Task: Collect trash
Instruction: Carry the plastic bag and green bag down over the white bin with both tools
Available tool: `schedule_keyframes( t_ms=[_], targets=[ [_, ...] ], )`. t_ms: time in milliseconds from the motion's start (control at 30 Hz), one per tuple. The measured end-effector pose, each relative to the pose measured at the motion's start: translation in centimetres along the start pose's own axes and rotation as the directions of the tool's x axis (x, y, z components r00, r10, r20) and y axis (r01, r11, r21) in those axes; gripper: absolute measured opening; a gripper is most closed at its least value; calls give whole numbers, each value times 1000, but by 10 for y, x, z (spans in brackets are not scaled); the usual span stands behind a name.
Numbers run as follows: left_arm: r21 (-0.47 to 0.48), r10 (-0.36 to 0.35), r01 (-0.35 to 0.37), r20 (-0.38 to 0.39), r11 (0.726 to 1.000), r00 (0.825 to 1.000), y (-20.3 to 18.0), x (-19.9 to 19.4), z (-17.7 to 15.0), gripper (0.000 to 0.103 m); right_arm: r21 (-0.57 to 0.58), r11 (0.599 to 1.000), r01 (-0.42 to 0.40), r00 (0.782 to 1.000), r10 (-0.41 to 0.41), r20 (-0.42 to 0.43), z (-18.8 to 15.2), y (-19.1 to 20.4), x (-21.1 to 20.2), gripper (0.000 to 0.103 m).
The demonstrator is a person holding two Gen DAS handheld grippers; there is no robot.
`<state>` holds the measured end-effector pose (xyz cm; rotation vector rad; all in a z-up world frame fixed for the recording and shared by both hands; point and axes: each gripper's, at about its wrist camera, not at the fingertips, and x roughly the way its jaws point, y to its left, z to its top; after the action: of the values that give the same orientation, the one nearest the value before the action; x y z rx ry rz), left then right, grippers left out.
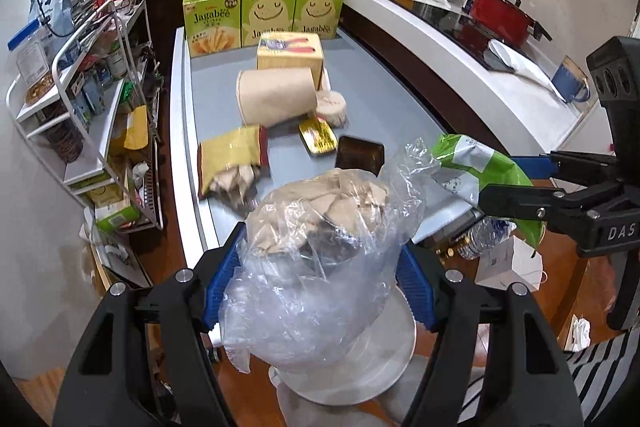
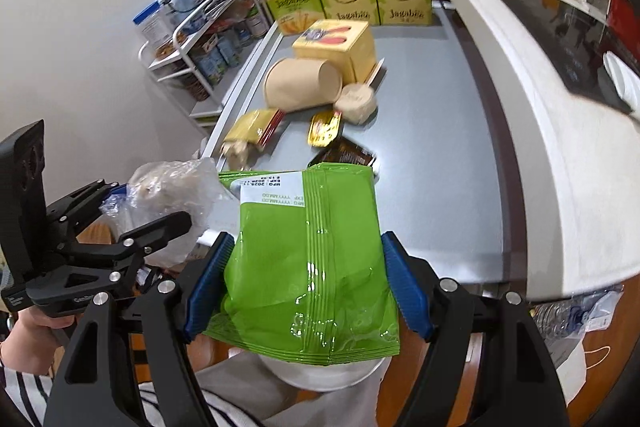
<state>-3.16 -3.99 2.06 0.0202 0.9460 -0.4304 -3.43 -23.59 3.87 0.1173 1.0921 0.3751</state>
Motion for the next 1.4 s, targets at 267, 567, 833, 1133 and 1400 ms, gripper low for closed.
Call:
schedule_keyframes(
  t_ms=[267, 567, 833, 1133, 1400],
  targets=[
    [-4, -10, 9, -57, 1000, 998, -11, -3, -32, 70, -4, 999, -45, 996, 44, -76, -33, 3, -4, 73],
    [3, -25, 26, -171, 1000, 985, -20, 12, -73, 70, -26, 998, -48, 981, 42, -192, -67, -3, 12, 73],
    [-10, -32, 31, -277, 999, 960, -17, 42, -104, 70, 0, 1000, -27, 950, 25, -311, -96, -14, 50, 73],
    [-5, -22, 22, -363, 1000, 932, -13, 73, -126, 70, 37, 999, 16, 923, 0, -385, -112, -29, 90, 73],
    [20, -7, 17, -423, 1000, 906, -13, 100, -135, 70, 7, 999, 41, 897, -34, -442, -117, -28, 128, 73]
  ],
)
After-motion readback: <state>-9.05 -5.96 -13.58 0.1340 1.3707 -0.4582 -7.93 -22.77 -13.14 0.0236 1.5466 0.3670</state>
